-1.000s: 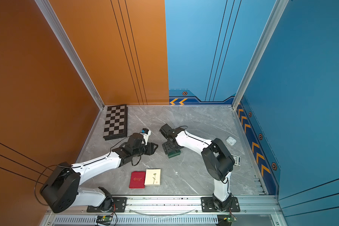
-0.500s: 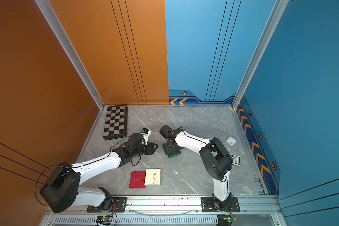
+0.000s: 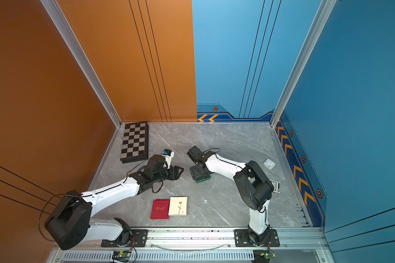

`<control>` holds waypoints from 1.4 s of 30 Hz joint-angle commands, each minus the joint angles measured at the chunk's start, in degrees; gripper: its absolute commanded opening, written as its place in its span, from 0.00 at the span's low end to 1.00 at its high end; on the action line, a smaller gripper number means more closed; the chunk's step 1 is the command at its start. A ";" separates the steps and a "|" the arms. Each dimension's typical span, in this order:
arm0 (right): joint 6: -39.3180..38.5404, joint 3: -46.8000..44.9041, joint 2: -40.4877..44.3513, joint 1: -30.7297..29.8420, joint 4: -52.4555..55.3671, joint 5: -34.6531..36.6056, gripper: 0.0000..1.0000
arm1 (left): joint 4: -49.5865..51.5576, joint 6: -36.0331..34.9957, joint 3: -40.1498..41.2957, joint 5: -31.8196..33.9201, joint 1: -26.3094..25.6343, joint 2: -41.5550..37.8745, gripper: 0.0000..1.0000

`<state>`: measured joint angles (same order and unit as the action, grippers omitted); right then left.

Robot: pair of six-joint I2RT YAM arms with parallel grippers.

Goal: Take the necklace out of the lift-off lid jewelry box
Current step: Move the jewelry box to the center of the board.

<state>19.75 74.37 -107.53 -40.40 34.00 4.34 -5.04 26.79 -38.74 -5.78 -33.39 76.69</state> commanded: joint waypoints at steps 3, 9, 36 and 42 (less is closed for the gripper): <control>-0.39 -2.67 -3.78 6.44 -0.01 2.26 0.83 | 0.99 -1.00 0.93 0.64 1.47 -2.40 0.67; -3.33 -1.27 -5.80 12.35 1.80 3.27 0.82 | 2.48 -1.96 0.85 0.87 2.62 -4.36 0.67; -4.26 3.94 -10.69 18.88 7.62 5.95 0.84 | 2.93 -1.91 2.52 0.63 4.92 -7.24 0.70; -2.28 7.28 -13.29 17.30 7.75 3.31 0.84 | 3.45 -2.06 2.70 0.77 5.15 -8.04 0.71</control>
<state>15.92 82.85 -114.21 -22.70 36.91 6.96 -2.92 25.85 -36.75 -5.58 -28.86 70.02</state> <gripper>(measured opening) 0.843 0.706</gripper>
